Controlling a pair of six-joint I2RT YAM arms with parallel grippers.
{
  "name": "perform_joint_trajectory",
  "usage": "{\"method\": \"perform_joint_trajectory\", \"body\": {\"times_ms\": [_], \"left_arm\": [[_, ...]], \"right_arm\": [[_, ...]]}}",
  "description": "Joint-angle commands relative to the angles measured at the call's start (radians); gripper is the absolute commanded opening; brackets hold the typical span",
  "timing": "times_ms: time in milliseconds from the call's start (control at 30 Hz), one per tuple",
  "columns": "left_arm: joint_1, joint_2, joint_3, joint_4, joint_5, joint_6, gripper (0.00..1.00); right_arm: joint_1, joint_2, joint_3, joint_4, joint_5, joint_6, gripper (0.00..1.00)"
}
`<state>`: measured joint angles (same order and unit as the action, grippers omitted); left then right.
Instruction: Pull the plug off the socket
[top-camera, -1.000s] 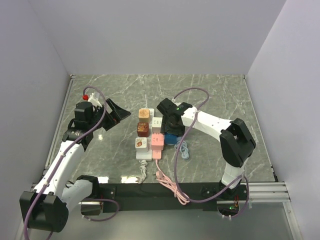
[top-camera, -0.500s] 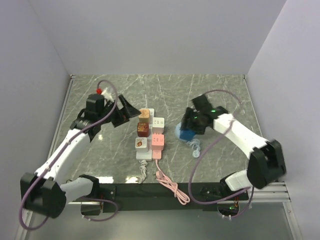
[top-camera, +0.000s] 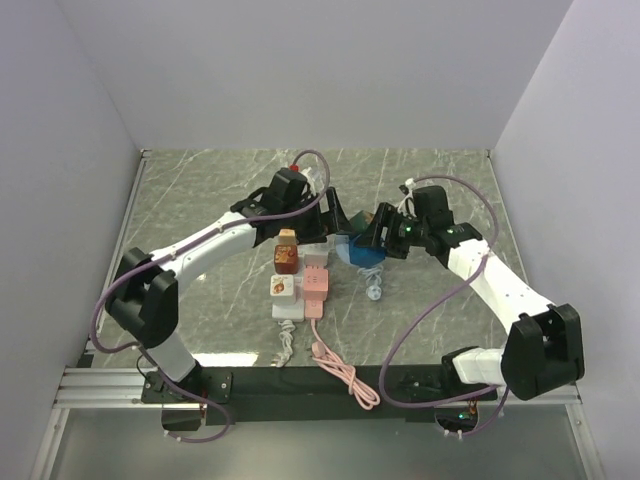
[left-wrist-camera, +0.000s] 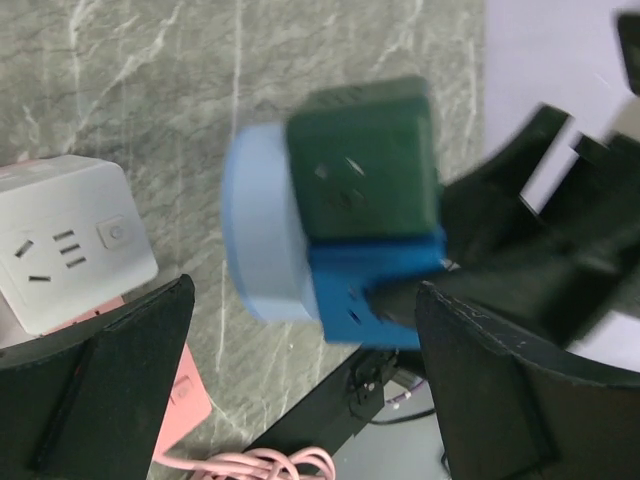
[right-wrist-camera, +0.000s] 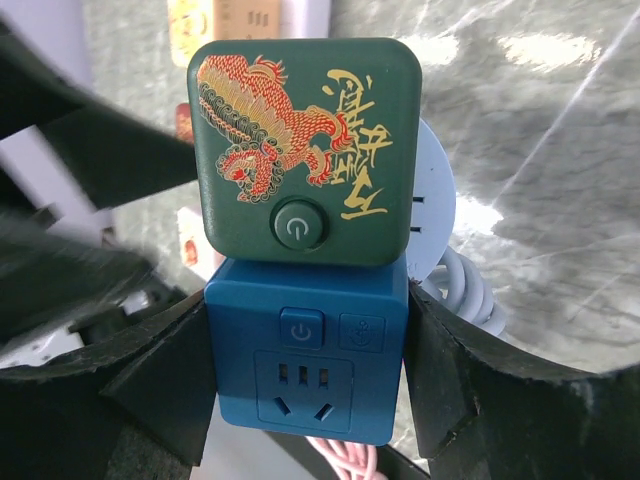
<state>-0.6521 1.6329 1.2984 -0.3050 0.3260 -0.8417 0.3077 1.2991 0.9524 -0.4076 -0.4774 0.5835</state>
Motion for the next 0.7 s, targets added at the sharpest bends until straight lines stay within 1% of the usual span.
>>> {"method": "perform_joint_trajectory", "body": {"times_ms": [0, 100, 200, 267, 333, 467, 567, 667], "left_arm": [[0.000, 0.013, 0.061, 0.013, -0.039, -0.023, 0.97], [-0.003, 0.024, 0.068, 0.023, -0.027, -0.014, 0.91], [-0.007, 0.030, 0.064, 0.043, -0.013, -0.011, 0.89], [-0.017, 0.039, 0.055, 0.085, 0.034, -0.014, 0.85], [-0.029, 0.059, 0.070, 0.093, 0.059, -0.010, 0.82], [-0.070, 0.108, 0.125, 0.051, 0.030, 0.019, 0.81], [-0.073, 0.130, 0.145, 0.037, -0.021, 0.026, 0.81], [-0.073, 0.134, 0.159, 0.033, -0.057, 0.038, 0.76]], "right_arm": [[-0.027, -0.098, -0.001, 0.191, -0.135, 0.053, 0.00], [-0.053, -0.116, -0.013, 0.205, -0.142, 0.076, 0.00], [-0.085, -0.123, -0.033, 0.240, -0.187, 0.110, 0.00], [-0.099, -0.120, -0.030, 0.256, -0.202, 0.121, 0.00], [-0.105, -0.112, -0.027, 0.266, -0.211, 0.130, 0.00], [-0.119, -0.090, -0.006, 0.292, -0.257, 0.148, 0.00], [-0.121, -0.075, 0.011, 0.294, -0.291, 0.147, 0.00], [-0.121, -0.057, 0.032, 0.273, -0.346, 0.131, 0.00]]}}
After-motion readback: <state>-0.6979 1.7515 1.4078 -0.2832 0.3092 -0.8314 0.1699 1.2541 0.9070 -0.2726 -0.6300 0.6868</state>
